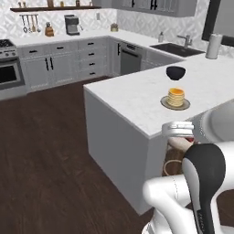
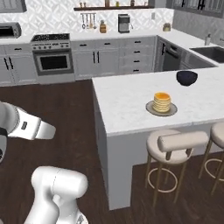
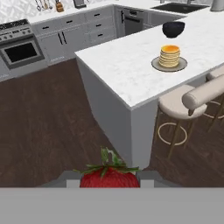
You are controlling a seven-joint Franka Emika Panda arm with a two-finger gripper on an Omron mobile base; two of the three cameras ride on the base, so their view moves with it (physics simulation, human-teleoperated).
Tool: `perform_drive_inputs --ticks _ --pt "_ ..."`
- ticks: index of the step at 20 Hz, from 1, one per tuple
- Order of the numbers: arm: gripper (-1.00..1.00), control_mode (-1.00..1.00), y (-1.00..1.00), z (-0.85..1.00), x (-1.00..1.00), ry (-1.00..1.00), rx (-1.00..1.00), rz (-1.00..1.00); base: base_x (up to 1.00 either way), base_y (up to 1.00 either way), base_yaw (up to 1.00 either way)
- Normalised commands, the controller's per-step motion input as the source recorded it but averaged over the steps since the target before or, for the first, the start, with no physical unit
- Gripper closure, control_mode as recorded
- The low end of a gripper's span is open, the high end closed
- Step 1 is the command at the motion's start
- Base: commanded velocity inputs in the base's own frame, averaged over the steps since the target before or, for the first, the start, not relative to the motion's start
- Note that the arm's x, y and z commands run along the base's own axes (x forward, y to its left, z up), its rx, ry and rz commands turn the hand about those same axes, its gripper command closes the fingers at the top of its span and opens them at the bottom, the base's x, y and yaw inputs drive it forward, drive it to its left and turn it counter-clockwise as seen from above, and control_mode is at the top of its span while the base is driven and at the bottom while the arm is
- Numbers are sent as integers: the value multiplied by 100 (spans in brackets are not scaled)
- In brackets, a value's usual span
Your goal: Take the strawberry from the fridge and place it on top of the pancake, located on the dining counter.
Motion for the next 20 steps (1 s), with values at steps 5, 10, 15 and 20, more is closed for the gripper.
perform_drive_inputs --ticks 5,10,15,20 --pt "100 100 0 0 0 0 0 0 -3 -100 49" --pt "100 100 0 0 0 0 0 0 -12 -100 46" --pt "100 100 0 0 0 0 0 0 -12 -100 40" --pt "100 100 0 0 0 0 0 0 -1 -100 24"
